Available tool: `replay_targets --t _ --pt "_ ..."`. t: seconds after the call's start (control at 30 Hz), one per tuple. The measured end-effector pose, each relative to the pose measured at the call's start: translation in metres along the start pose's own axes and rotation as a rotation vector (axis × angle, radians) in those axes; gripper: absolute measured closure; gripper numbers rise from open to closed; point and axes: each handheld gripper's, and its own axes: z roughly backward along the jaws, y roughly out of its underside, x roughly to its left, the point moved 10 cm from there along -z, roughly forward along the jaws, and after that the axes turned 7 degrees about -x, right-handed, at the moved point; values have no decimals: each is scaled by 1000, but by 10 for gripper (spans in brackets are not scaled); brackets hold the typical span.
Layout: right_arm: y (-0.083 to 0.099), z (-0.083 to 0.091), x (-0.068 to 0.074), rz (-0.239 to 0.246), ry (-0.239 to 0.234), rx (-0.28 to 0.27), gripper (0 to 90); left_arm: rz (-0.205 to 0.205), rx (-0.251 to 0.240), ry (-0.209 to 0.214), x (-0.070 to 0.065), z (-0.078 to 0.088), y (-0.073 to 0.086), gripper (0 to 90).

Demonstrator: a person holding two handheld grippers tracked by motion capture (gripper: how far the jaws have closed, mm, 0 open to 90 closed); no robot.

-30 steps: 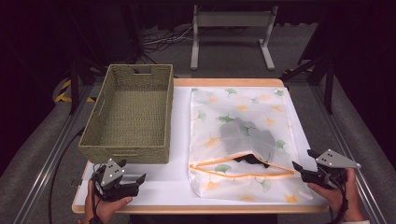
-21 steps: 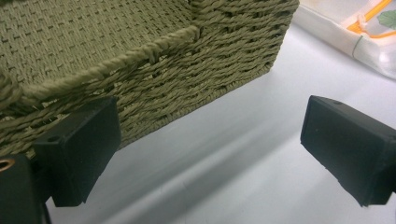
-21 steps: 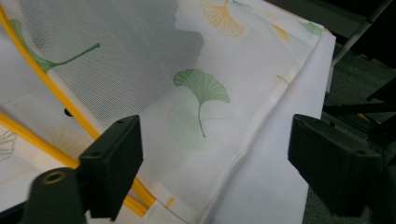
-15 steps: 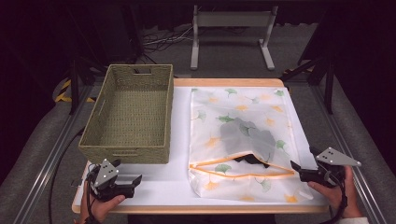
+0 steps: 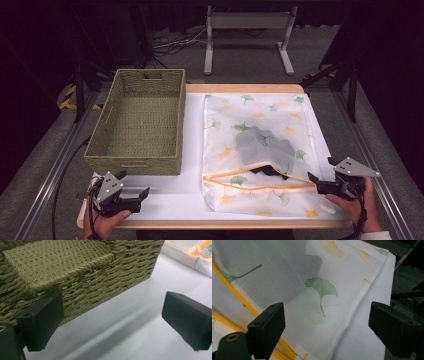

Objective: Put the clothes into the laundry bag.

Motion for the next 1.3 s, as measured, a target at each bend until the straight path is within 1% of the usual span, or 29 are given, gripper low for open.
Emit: replay_targets --t 0.1,0.23,0.33,0.37,0.43,0.5,0.57,0.63,0.73,0.8,0.9,0.93,1.03,1.1,1.2,1.23,1.3 --pt "0 -1 2 8 -2 5 146 6 -5 4 -1 0 -1 43" --pt "1 -4 6 18 -17 13 147 -4 1 0 -2 -1 -1 42" --pt "1 -4 6 22 -17 13 147 -2 -1 1 -2 -1 -1 41" --pt "1 -3 5 25 -9 12 153 -4 1 -1 -2 -1 -1 40" --pt "0 -2 3 11 -7 3 155 -14 6 -9 -2 0 -1 40" --pt "0 -1 2 3 -6 -2 156 -8 2 -11 -1 1 -2 40" --pt "0 -1 3 4 -6 -1 157 -4 0 -12 -1 0 -2 40" --pt "0 -1 4 14 -7 0 157 -4 4 -9 -1 0 -1 40" --pt "0 0 4 15 -9 2 159 -11 12 -5 -2 -2 0 41" --pt "0 1 2 12 11 -5 174 -13 10 -6 -2 -2 -1 41" --pt "-3 5 -5 -14 36 -35 198 -13 9 -9 -1 -2 -1 41" --pt "-3 5 -5 -14 36 -35 198 -13 9 -9 -1 -2 -1 41" --pt "-4 9 -9 -38 51 -48 241 -10 1 -3 -1 -1 -3 41" --pt "-3 9 -8 -41 35 -48 289 -6 0 0 -2 -2 -3 40" --pt "-3 10 -5 -14 31 -40 308 -7 0 3 -2 -3 -3 40" --pt "-3 10 -5 -14 31 -40 308 -7 0 3 -2 -3 -3 39" --pt "-3 9 -2 0 16 -33 308 -6 3 4 -2 -2 -2 39"
